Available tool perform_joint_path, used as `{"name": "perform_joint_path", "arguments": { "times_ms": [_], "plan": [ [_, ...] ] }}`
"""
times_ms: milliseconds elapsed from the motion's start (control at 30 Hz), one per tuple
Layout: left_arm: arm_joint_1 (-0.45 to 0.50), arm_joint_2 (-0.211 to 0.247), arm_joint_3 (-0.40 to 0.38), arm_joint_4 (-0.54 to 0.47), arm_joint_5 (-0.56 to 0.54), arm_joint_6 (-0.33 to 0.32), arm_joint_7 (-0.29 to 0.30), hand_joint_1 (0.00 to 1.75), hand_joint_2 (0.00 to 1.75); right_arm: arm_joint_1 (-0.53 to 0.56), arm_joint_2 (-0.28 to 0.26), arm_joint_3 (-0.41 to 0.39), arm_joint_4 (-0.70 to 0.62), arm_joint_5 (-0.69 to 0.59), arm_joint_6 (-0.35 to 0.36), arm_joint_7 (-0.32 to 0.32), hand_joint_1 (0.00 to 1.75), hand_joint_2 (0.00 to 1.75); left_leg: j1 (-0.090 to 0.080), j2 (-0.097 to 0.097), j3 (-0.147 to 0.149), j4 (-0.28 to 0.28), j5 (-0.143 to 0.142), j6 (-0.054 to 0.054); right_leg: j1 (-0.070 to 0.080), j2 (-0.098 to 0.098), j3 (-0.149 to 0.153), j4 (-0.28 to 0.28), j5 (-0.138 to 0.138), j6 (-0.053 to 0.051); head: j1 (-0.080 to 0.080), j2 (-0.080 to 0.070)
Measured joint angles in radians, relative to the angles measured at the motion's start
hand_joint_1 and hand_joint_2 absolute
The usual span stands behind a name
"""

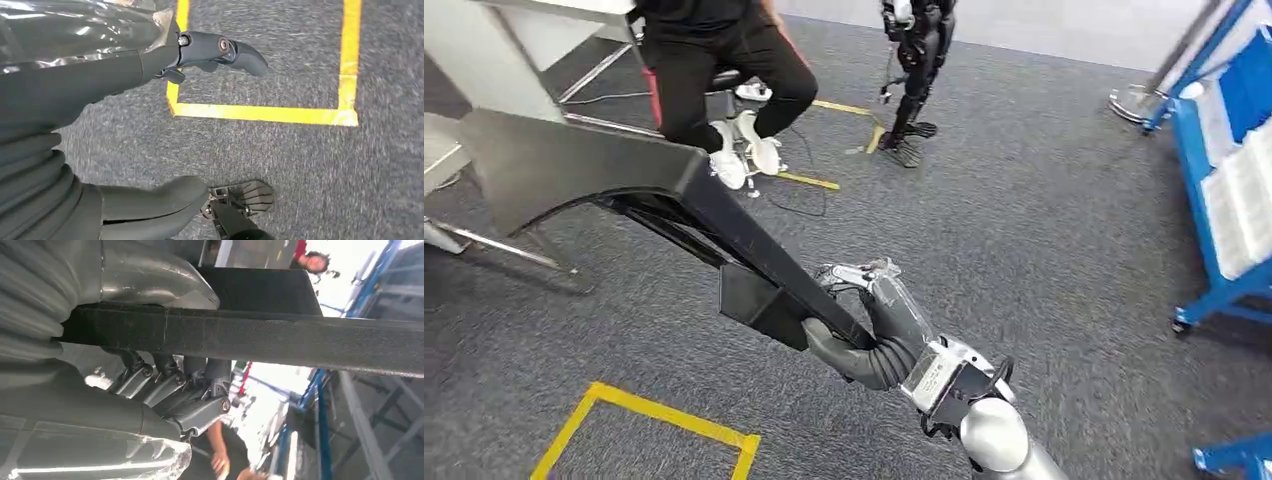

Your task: Take the parts from the cabinet and place them on the table.

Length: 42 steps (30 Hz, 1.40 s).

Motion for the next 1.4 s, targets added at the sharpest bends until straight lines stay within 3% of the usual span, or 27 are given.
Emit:
{"name": "perform_joint_path", "arguments": {
  "times_ms": [67, 133, 167, 200, 233, 267, 333, 367, 400, 467, 500, 533, 667, 733, 767, 833, 867, 933, 1000, 1033, 1067, 1167, 1200, 1233, 1267, 1333, 1400],
  "plan": [
    [0.001, 0.002, 0.000, 0.000, -0.003, 0.005, 0.002, 0.00, 1.75, 0.009, -0.002, -0.003, -0.005, 0.004, 0.000, -0.002, 1.75, 1.75, -0.005, -0.021, -0.009, 0.008, -0.002, -0.014, 0.004, -0.009, 0.007, -0.011, 0.002, -0.027, -0.001, 0.000],
    [0.008, 0.002, -0.004, 0.000, -0.006, 0.006, 0.004, 0.00, 1.75, 0.012, -0.002, -0.010, -0.007, 0.008, 0.000, -0.003, 1.75, 1.75, -0.001, -0.036, -0.013, 0.001, 0.006, -0.026, 0.012, -0.023, 0.006, -0.010, 0.007, -0.040, -0.001, 0.000],
    [0.011, 0.005, -0.005, 0.000, -0.011, 0.006, 0.006, 0.00, 1.75, 0.013, -0.001, -0.010, -0.013, 0.010, 0.000, -0.004, 1.75, 1.75, 0.000, -0.039, -0.017, 0.005, 0.003, -0.029, -0.003, -0.038, 0.006, -0.015, 0.011, -0.049, -0.001, 0.000],
    [0.013, 0.004, -0.005, 0.000, -0.014, 0.006, 0.007, 0.00, 1.75, 0.014, -0.001, -0.013, -0.017, 0.011, 0.000, -0.005, 1.75, 1.75, -0.007, 0.022, -0.022, 0.021, -0.011, -0.032, 0.000, -0.046, 0.009, -0.015, 0.011, -0.052, -0.002, 0.000],
    [0.011, 0.003, -0.007, 0.000, -0.016, 0.006, 0.007, 0.00, 1.75, 0.018, 0.000, -0.016, -0.023, 0.013, 0.000, -0.007, 1.75, 1.75, -0.007, 0.072, -0.043, 0.065, -0.042, -0.037, 0.000, -0.058, 0.009, -0.015, 0.010, -0.066, -0.012, 0.000],
    [0.007, 0.003, -0.008, -0.001, -0.016, 0.005, 0.008, 0.00, 1.75, 0.022, -0.001, -0.018, -0.028, 0.016, 0.000, -0.008, 1.75, 1.75, -0.004, 0.096, -0.078, 0.136, -0.082, -0.040, 0.005, -0.071, 0.009, -0.015, 0.009, -0.068, -0.012, 0.000],
    [0.005, 0.002, -0.010, -0.003, -0.018, 0.003, 0.009, 0.00, 1.75, 0.031, -0.002, -0.022, -0.029, 0.019, 0.000, -0.009, 1.75, 1.75, -0.001, 0.108, -0.156, 0.291, -0.145, -0.044, 0.011, -0.102, 0.008, -0.015, 0.006, -0.072, -0.012, 0.000],
    [0.006, 0.003, -0.011, -0.005, -0.019, 0.002, 0.010, 0.00, 1.75, 0.035, -0.002, -0.022, -0.029, 0.019, 0.000, -0.009, 1.75, 1.75, 0.000, 0.108, -0.171, 0.320, -0.146, -0.044, 0.013, -0.116, 0.008, -0.015, 0.005, -0.074, -0.012, 0.000],
    [0.007, 0.003, -0.014, -0.005, -0.019, 0.000, 0.010, 0.00, 1.75, 0.036, -0.002, -0.023, -0.029, 0.019, 0.000, -0.009, 1.75, 1.75, 0.001, 0.109, -0.160, 0.295, -0.121, -0.043, 0.013, -0.131, 0.008, -0.015, 0.004, -0.075, -0.012, 0.000],
    [0.007, 0.006, -0.014, -0.008, -0.023, 0.000, 0.012, 0.00, 1.75, 0.036, -0.002, -0.023, -0.031, 0.019, 0.000, -0.009, 1.75, 1.75, -0.001, 0.126, -0.076, 0.143, -0.044, -0.035, 0.014, -0.154, 0.012, -0.015, 0.001, -0.076, -0.012, 0.000],
    [0.006, 0.006, -0.014, -0.010, -0.023, 0.000, 0.012, 0.00, 1.75, 0.036, -0.002, -0.023, -0.033, 0.019, 0.000, -0.009, 1.75, 1.75, -0.006, 0.169, -0.021, 0.052, -0.012, -0.026, 0.016, -0.163, 0.016, -0.015, -0.002, -0.075, -0.012, 0.000],
    [0.003, 0.008, -0.014, -0.013, -0.022, 0.000, 0.013, 0.00, 1.75, 0.036, -0.001, -0.023, -0.036, 0.019, 0.000, -0.010, 1.75, 1.75, -0.018, 0.208, -0.004, 0.014, -0.024, -0.025, 0.025, -0.174, 0.018, -0.013, -0.007, -0.068, -0.011, 0.000],
    [0.005, 0.009, -0.015, -0.017, -0.022, 0.000, 0.019, 0.00, 1.75, 0.021, 0.002, -0.021, -0.037, 0.018, 0.004, -0.011, 1.75, 1.75, -0.026, 0.150, -0.007, 0.002, -0.015, -0.002, 0.028, -0.219, 0.030, -0.023, -0.012, -0.049, -0.011, 0.000],
    [0.005, 0.006, -0.015, -0.020, -0.022, 0.000, 0.021, 0.00, 1.75, 0.014, 0.003, -0.021, -0.037, 0.018, 0.006, -0.011, 1.75, 1.75, -0.009, 0.129, 0.007, -0.014, -0.002, 0.009, 0.022, -0.120, 0.009, 0.022, -0.037, -0.047, -0.009, 0.000],
    [0.001, 0.009, -0.014, -0.024, -0.022, 0.000, 0.021, 0.00, 1.75, 0.014, 0.003, -0.021, -0.037, 0.016, 0.007, -0.014, 1.75, 1.75, -0.008, 0.115, 0.007, -0.014, 0.000, 0.013, 0.019, -0.089, -0.022, 0.092, -0.070, -0.053, -0.009, 0.000],
    [-0.004, 0.008, -0.015, -0.025, -0.022, -0.003, 0.021, 0.00, 1.75, 0.016, -0.002, -0.022, -0.034, 0.016, 0.009, -0.012, 1.75, 1.75, -0.007, 0.080, 0.006, -0.014, 0.000, 0.014, 0.018, -0.072, -0.108, 0.261, -0.128, -0.055, -0.005, 0.000],
    [-0.003, 0.007, -0.014, -0.025, -0.022, -0.005, 0.024, 0.00, 1.75, 0.015, -0.003, -0.021, -0.032, 0.013, 0.010, -0.012, 1.75, 1.75, -0.007, 0.065, 0.007, -0.013, 0.000, 0.014, 0.018, -0.071, -0.134, 0.302, -0.132, -0.049, -0.005, 0.000],
    [0.000, 0.007, -0.014, -0.025, -0.024, -0.008, 0.031, 0.00, 1.75, 0.012, -0.003, -0.021, -0.031, 0.012, 0.011, -0.012, 1.75, 1.75, -0.004, 0.031, 0.010, -0.012, -0.001, 0.012, 0.014, -0.069, -0.109, 0.225, -0.082, -0.025, -0.006, 0.000],
    [0.000, 0.006, -0.014, -0.030, -0.028, -0.009, 0.037, 0.00, 1.75, 0.005, -0.003, -0.021, -0.029, 0.012, 0.012, -0.011, 1.75, 1.75, 0.001, -0.001, 0.012, -0.005, -0.005, 0.003, 0.004, -0.036, -0.028, 0.041, 0.000, 0.000, -0.005, 0.000],
    [-0.001, 0.007, -0.015, -0.032, -0.032, -0.009, 0.038, 0.00, 1.75, 0.002, -0.003, -0.021, -0.028, 0.011, 0.012, -0.010, 1.75, 1.75, 0.000, -0.015, 0.006, 0.001, -0.009, -0.005, -0.005, 0.020, -0.008, -0.005, 0.010, 0.000, -0.004, 0.000],
    [-0.002, 0.008, -0.015, -0.033, -0.035, -0.010, 0.042, 0.00, 1.75, 0.000, -0.003, -0.019, -0.027, 0.011, 0.012, -0.008, 1.75, 1.75, -0.005, -0.027, 0.001, 0.008, -0.012, -0.012, -0.002, 0.011, -0.001, -0.013, 0.013, -0.017, -0.004, 0.000],
    [0.005, 0.006, -0.015, -0.034, -0.037, -0.010, 0.053, 0.00, 1.75, -0.007, 0.000, -0.019, -0.026, 0.010, 0.012, -0.007, 1.75, 1.75, 0.001, -0.052, -0.010, -0.002, -0.001, -0.030, 0.006, -0.019, -0.005, -0.010, 0.019, -0.040, -0.005, 0.000],
    [0.006, 0.008, -0.015, -0.034, -0.037, -0.010, 0.055, 0.00, 1.75, -0.012, 0.005, -0.019, -0.026, 0.010, 0.012, -0.007, 1.75, 1.75, 0.003, -0.028, -0.011, 0.005, -0.007, -0.032, -0.006, -0.032, -0.003, -0.015, 0.022, -0.049, -0.005, 0.000],
    [0.005, 0.006, -0.016, -0.034, -0.039, -0.010, 0.055, 0.00, 1.75, -0.013, 0.008, -0.019, -0.026, 0.010, 0.013, -0.007, 1.75, 1.75, -0.007, 0.044, -0.023, 0.033, -0.026, -0.038, -0.003, -0.044, 0.000, -0.015, 0.020, -0.054, -0.009, 0.000],
    [0.002, 0.005, -0.016, -0.036, -0.039, -0.010, 0.056, 0.00, 1.75, -0.014, 0.009, -0.019, -0.027, 0.010, 0.013, -0.007, 1.75, 1.75, -0.005, 0.082, -0.052, 0.088, -0.060, -0.042, 0.000, -0.058, 0.001, -0.015, 0.017, -0.063, -0.011, 0.000],
    [0.000, 0.002, -0.018, -0.039, -0.039, -0.011, 0.056, 0.00, 1.75, -0.013, 0.008, -0.019, -0.025, 0.010, 0.013, -0.006, 1.75, 1.75, 0.000, 0.105, -0.138, 0.251, -0.133, -0.047, 0.007, -0.092, 0.002, -0.015, 0.013, -0.070, -0.011, 0.000],
    [0.004, 0.002, -0.018, -0.039, -0.039, -0.011, 0.059, 0.00, 1.75, -0.013, 0.009, -0.018, -0.023, 0.010, 0.013, -0.006, 1.75, 1.75, 0.003, 0.108, -0.172, 0.307, -0.131, -0.049, 0.009, -0.122, 0.003, -0.015, 0.010, -0.072, -0.011, 0.000]
  ]
}}
